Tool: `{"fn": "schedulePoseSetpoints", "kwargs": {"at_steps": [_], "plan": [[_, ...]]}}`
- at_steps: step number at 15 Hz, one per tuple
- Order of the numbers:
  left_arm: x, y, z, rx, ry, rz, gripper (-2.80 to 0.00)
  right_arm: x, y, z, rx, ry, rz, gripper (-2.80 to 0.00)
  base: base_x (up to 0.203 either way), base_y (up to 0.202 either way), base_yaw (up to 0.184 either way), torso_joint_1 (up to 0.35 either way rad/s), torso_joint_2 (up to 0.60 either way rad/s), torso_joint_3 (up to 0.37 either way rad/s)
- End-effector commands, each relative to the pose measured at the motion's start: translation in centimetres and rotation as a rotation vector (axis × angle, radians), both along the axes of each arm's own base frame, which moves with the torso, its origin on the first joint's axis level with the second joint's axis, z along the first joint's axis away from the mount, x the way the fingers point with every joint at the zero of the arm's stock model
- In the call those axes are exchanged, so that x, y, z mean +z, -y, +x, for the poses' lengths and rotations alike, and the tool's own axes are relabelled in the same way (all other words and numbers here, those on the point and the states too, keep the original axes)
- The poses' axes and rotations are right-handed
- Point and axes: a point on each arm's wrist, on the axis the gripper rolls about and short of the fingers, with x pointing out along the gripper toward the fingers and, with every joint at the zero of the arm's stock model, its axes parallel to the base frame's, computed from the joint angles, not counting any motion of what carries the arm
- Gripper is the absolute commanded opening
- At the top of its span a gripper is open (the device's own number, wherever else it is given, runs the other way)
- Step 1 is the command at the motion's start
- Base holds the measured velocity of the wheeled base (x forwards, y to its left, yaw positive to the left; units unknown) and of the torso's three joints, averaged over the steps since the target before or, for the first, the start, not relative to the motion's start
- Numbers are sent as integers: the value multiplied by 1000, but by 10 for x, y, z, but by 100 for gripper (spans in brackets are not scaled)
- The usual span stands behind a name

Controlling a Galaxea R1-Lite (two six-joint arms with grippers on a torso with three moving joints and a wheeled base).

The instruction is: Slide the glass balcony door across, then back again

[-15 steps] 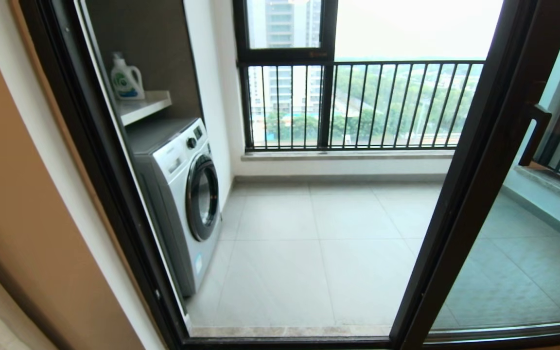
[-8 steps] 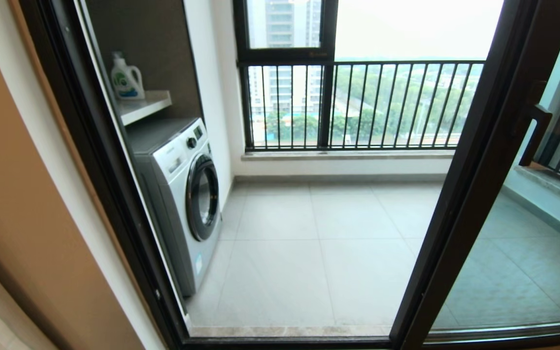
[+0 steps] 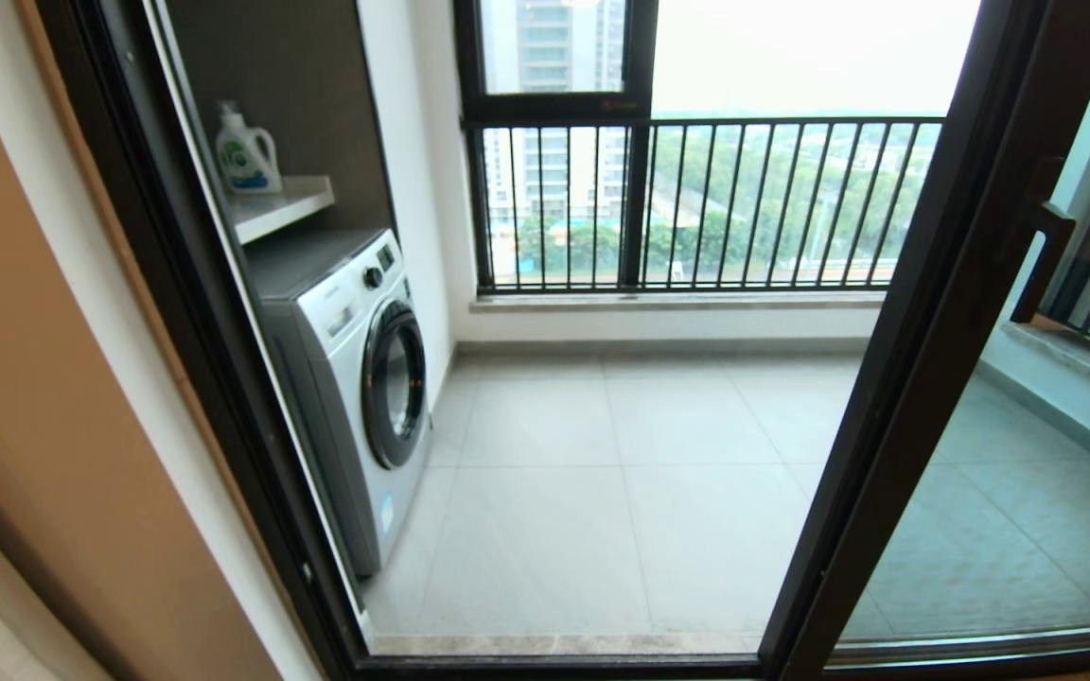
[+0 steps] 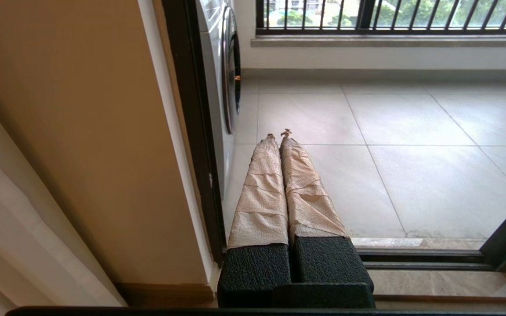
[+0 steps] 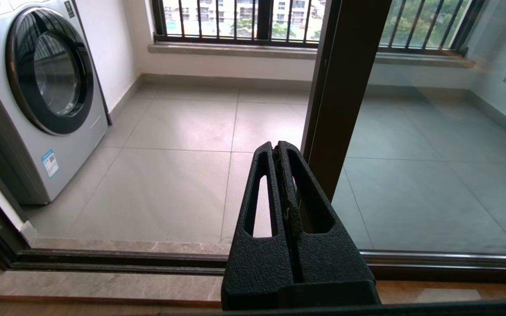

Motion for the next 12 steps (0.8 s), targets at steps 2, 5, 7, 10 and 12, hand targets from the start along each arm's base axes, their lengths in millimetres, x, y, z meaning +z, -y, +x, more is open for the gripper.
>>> {"fn": "schedulePoseSetpoints", "kwargs": {"at_steps": [2, 5, 7, 10, 12], "plan": [[0, 0, 0, 1, -1, 0, -280, -5, 0, 1, 2, -18, 2, -280, 0, 0, 0, 0, 0, 0], [0, 0, 0, 1, -1, 0, -280, -4, 0, 1, 1, -17, 1, -280, 0, 0, 0, 0, 0, 0], [0, 0, 0, 1, -1, 0, -280, -5, 0, 1, -4, -26, 5, -280, 0, 0, 0, 0, 0, 0], [0, 0, 0, 0, -1, 0, -280, -5, 0, 1, -2, -20, 8, -280, 0, 0, 0, 0, 0, 0], [0, 0, 0, 0, -1, 0, -280, -5, 0, 1, -1, -17, 2, -280, 0, 0, 0, 0, 0, 0]]}}
